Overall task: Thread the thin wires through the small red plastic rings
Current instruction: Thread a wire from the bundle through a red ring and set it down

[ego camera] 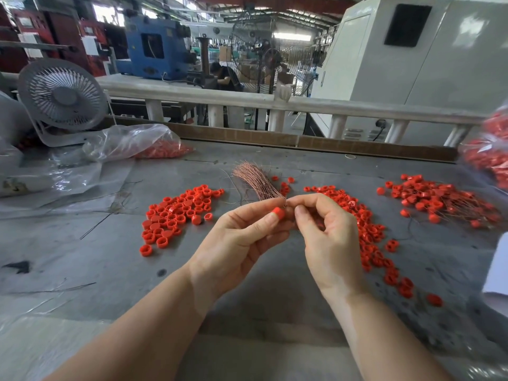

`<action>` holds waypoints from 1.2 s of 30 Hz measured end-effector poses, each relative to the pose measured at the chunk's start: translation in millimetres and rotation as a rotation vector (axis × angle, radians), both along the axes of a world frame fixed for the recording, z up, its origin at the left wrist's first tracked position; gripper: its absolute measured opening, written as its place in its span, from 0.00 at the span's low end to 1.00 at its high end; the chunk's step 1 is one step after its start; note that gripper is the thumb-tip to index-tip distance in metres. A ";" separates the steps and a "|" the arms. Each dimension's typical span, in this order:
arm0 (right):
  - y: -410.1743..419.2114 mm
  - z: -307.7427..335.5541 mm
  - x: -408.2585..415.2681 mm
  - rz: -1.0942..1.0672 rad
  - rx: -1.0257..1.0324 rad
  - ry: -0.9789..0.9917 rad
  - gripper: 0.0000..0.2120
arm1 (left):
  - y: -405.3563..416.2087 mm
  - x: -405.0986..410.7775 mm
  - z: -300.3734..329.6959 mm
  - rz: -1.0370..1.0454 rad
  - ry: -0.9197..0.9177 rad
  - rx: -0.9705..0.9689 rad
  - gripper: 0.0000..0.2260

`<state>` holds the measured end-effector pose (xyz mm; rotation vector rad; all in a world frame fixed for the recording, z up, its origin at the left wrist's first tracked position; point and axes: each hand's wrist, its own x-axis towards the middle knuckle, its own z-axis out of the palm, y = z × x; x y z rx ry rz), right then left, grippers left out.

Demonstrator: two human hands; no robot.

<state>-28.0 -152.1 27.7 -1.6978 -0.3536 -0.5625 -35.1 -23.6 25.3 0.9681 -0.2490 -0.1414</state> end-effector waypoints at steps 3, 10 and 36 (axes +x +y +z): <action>1.3 1.9 -3.6 0.028 -0.024 -0.025 0.06 | 1.1 1.3 -0.4 0.019 0.002 0.010 0.10; 0.7 4.3 -4.4 0.010 -0.164 -0.163 0.07 | 1.0 1.1 -0.2 0.010 0.040 0.035 0.10; -0.4 -2.5 3.4 0.051 -0.165 0.002 0.12 | 2.5 3.8 -6.4 0.024 0.070 0.105 0.08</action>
